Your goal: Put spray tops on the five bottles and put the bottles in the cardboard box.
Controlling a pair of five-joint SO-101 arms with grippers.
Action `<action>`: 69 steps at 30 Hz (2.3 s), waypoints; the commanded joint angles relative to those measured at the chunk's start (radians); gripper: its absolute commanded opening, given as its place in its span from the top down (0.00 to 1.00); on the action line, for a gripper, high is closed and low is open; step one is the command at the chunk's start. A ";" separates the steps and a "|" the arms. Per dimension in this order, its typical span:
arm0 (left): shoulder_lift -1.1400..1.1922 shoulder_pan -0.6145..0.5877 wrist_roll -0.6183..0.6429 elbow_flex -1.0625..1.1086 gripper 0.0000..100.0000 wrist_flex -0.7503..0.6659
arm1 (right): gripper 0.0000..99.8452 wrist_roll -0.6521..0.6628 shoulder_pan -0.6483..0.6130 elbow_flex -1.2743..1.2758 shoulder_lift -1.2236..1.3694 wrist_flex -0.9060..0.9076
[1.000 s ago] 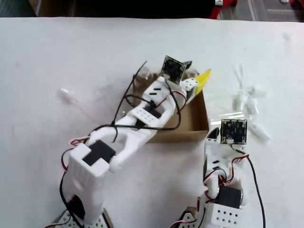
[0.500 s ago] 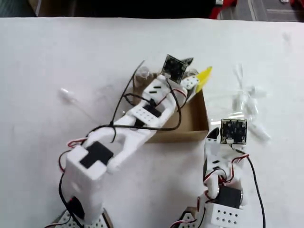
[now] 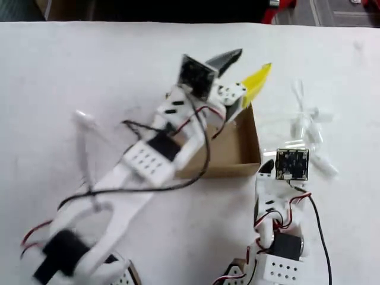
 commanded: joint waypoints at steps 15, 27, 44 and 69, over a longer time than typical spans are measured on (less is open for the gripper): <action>-1.013 -0.058 0.086 0.069 0.79 0.881 | 0.98 0.011 -0.008 0.009 -0.002 0.002; -1.129 -0.478 0.150 0.315 0.79 1.051 | 0.98 0.000 0.062 0.009 -0.007 -0.068; -1.124 -0.593 0.066 0.913 0.84 0.459 | 0.96 0.063 -0.001 -0.124 -0.001 0.062; -0.823 -0.552 0.089 0.747 0.92 0.555 | 0.98 0.094 -0.429 -0.789 0.542 0.278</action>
